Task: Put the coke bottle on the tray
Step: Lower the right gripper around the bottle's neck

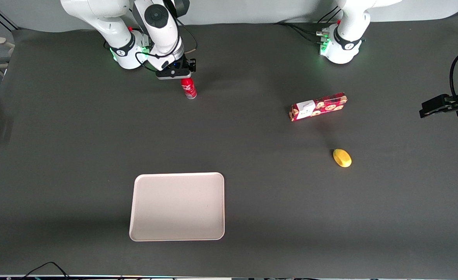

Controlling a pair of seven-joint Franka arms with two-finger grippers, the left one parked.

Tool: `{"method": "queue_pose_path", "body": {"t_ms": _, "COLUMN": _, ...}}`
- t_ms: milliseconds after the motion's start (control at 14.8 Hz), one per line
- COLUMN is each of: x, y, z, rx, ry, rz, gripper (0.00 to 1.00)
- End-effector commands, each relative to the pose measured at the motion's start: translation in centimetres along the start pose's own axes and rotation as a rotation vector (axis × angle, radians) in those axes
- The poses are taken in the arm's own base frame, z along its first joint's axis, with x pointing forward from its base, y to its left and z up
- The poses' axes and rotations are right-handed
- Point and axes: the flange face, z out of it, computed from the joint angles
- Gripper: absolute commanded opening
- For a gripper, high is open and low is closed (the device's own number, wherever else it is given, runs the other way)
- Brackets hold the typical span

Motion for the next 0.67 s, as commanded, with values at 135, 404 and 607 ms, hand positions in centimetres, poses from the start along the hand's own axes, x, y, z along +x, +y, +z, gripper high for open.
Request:
{"method": "queue_pose_path", "body": {"t_ms": 135, "x": -0.14, "y": -0.34, "z": 0.03, "rx": 0.015, "ry": 0.001, "rz": 0.024, "gripper": 0.44}}
{"method": "queue_pose_path", "body": {"t_ms": 404, "x": -0.12, "y": -0.44, "z": -0.06, "rx": 0.017, "ry": 0.001, "rz": 0.04, "gripper": 0.24}}
{"method": "queue_pose_path", "body": {"t_ms": 607, "x": -0.04, "y": -0.59, "z": -0.17, "rx": 0.02, "ry": -0.002, "rz": 0.049, "gripper": 0.15}}
